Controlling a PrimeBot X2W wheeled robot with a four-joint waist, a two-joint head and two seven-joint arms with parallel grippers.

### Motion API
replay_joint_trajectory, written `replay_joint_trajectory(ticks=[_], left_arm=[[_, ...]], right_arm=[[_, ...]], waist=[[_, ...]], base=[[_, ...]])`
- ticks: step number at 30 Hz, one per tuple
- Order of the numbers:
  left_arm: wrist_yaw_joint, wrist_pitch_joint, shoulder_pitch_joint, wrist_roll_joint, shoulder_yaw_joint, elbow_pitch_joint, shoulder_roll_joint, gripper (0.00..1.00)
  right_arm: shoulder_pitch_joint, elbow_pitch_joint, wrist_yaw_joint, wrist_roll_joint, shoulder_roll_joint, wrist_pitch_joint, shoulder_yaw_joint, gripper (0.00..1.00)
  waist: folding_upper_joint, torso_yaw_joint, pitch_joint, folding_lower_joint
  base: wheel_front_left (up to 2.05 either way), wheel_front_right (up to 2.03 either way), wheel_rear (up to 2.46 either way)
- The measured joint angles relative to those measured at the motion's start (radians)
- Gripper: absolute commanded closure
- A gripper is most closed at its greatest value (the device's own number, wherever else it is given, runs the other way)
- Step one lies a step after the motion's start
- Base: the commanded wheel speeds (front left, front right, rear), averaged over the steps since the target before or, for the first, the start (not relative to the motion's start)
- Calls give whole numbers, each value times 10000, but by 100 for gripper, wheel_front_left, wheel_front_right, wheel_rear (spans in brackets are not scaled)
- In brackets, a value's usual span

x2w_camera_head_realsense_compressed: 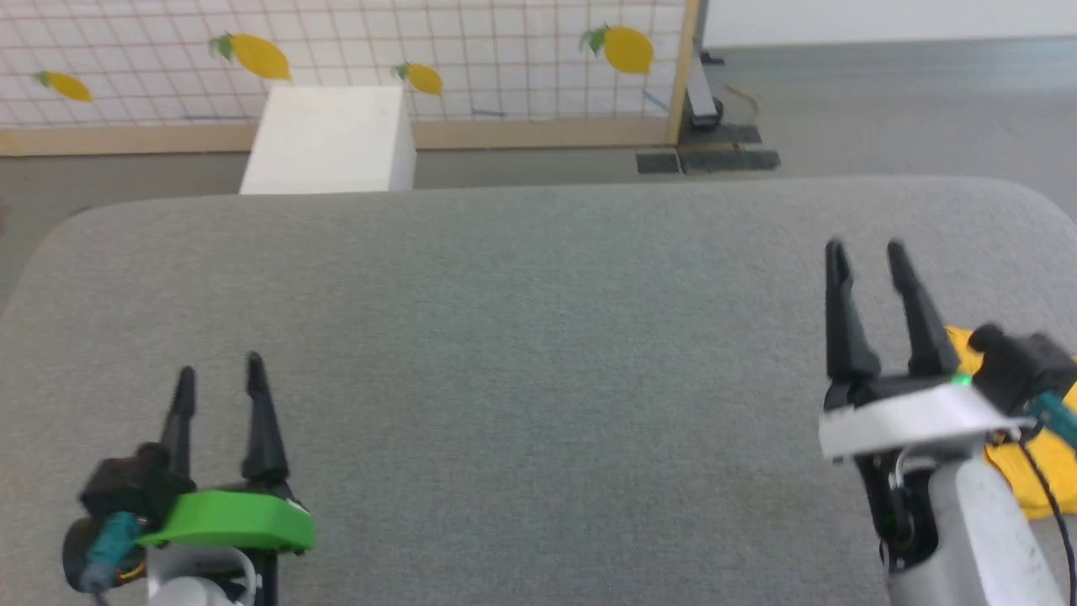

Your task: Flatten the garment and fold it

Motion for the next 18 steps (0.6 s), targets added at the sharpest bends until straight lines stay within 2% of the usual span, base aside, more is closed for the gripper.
replay_joint_trajectory(ticks=[6,12,18], left_arm=[[-117,-2,230,834,-500,324,-10,0],[-343,-2,242,1003,-874,894,-119,0],[-349,-6,230,988,-966,1346,-303,0]], right_arm=[[1054,224,0,-725,6,-2,48,0],[1551,616,0,-1108,4,0,-12,0],[1678,913,0,-1202,4,-2,-58,0]], waist=[[0,297,-347,0],[0,263,-376,0],[0,203,-297,0]], base=[[0,0,0],[0,0,0],[0,0,0]])
